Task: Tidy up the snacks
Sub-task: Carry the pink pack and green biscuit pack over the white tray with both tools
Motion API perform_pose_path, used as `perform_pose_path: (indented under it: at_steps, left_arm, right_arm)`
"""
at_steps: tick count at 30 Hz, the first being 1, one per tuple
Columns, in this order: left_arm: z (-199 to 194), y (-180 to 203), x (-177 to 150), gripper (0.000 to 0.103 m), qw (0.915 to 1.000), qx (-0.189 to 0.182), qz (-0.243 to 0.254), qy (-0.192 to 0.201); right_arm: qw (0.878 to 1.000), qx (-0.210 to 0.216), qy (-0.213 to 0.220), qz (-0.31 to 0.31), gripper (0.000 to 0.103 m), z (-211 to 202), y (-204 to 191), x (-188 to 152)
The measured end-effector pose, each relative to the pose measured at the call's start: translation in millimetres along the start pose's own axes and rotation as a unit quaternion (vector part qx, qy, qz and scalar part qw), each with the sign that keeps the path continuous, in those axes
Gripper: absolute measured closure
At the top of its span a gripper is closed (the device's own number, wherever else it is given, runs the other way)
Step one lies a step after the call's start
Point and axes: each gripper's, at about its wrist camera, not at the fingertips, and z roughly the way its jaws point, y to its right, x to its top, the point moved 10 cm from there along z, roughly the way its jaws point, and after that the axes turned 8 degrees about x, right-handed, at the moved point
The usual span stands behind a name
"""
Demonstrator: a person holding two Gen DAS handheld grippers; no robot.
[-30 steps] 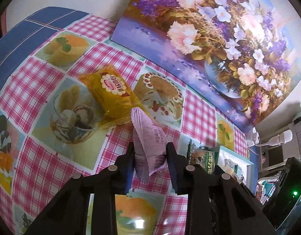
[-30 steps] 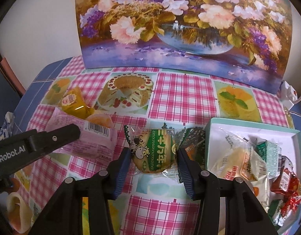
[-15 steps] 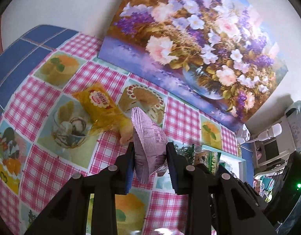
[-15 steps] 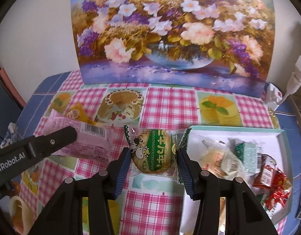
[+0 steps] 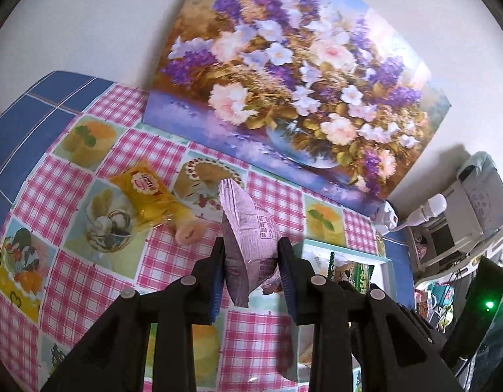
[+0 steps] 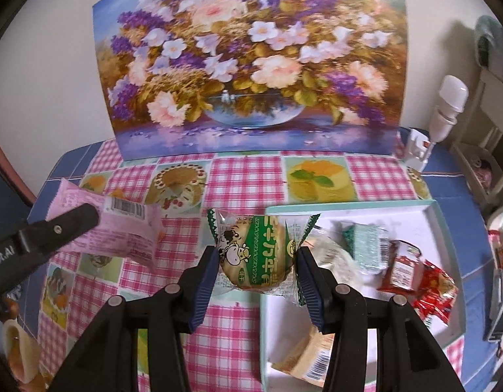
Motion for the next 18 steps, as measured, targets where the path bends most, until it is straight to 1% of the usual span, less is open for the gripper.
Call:
perform_pose_path:
  at_steps: [12, 18]
  left_arm:
    - [-13, 42, -18, 0.071, 0.9991, -0.019, 0.038, 0.0]
    - [-15, 56, -28, 0.071, 0.9985, -0.019, 0.052, -0.003]
  right_arm:
    - [0.999, -0.02, 0.004, 0.034, 0.051, -23, 35, -10]
    - [0.998, -0.034, 0.009, 0.046, 0.051, -35, 53, -14]
